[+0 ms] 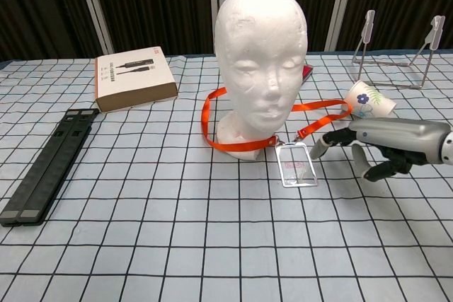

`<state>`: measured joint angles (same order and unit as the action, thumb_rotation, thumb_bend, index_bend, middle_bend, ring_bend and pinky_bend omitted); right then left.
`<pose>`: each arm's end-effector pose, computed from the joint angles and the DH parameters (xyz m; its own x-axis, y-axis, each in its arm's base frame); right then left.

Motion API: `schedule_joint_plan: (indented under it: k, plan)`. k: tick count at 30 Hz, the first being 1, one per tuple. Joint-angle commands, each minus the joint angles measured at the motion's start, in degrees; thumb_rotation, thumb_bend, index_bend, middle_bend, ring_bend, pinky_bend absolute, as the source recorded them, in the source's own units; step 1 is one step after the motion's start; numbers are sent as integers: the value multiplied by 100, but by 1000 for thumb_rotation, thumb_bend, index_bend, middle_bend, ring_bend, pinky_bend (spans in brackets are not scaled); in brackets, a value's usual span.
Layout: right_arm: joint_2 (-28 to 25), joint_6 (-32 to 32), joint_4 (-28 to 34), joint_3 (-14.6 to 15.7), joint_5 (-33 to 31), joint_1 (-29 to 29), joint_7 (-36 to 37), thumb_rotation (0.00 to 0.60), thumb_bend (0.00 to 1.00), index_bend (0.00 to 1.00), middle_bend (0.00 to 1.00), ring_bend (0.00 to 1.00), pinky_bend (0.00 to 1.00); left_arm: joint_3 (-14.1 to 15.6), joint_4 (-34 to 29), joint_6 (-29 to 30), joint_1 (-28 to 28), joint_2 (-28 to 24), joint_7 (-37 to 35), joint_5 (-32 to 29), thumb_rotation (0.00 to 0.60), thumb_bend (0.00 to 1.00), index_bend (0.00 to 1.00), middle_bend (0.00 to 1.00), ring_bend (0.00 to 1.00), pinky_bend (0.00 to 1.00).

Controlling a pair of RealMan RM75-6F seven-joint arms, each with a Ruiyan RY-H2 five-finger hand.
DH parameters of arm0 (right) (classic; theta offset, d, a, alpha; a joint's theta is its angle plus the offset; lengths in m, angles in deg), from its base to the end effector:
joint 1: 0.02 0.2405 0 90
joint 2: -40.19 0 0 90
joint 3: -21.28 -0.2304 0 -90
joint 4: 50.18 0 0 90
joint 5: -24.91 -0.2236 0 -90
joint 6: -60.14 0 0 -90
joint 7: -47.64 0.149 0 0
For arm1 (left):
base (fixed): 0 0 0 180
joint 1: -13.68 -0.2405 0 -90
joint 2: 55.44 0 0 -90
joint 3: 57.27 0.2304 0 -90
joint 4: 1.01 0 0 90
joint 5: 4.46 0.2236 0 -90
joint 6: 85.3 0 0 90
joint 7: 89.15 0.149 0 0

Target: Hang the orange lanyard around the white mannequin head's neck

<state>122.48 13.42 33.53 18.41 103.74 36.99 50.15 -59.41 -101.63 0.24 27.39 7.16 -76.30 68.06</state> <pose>-0.1872 -0.2944 -0.0339 0.3844 -0.4935 0.7802 -0.8986 -0.3938 0.1936 -0.2681 0.2203 0.1391 0.4749 -0.0108 0.8799 0.8781 0.0718 -0.4731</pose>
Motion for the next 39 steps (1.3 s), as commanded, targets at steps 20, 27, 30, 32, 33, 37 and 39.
schedule_joint_plan:
  k: [20, 27, 30, 32, 33, 37, 39]
  plan:
    - [9, 272, 364, 134, -234, 94, -417, 600, 1000, 260, 207, 142, 179, -153, 133, -228, -71, 82, -28, 53, 600, 0, 0, 0, 0, 0]
    - [-88, 359, 595, 225, -107, 139, -409, 600, 1000, 271, 219, 141, 190, -186, 134, -250, -92, 99, -7, 78, 600, 0, 0, 0, 0, 0]
    - [-120, 311, 709, 272, 29, 133, -384, 600, 1000, 272, 220, 141, 191, -203, 134, -259, -103, 99, -9, 81, 600, 0, 0, 0, 0, 0]
    - [-142, 310, 783, 317, 112, 136, -379, 600, 1000, 272, 220, 142, 192, -211, 131, -265, -109, 97, -13, 88, 600, 0, 0, 0, 0, 0]
    - [-151, 314, 823, 346, 160, 140, -383, 600, 1000, 272, 221, 142, 192, -213, 131, -267, -112, 97, -11, 94, 600, 0, 0, 0, 0, 0]
    - [-170, 317, 934, 442, 315, 146, -392, 600, 1000, 272, 221, 142, 194, -225, 125, -274, -124, 94, -13, 112, 600, 0, 0, 0, 0, 0]
    - [-175, 311, 975, 470, 369, 152, -401, 600, 1000, 272, 221, 142, 194, -232, 125, -286, -131, 93, -16, 113, 600, 0, 0, 0, 0, 0]
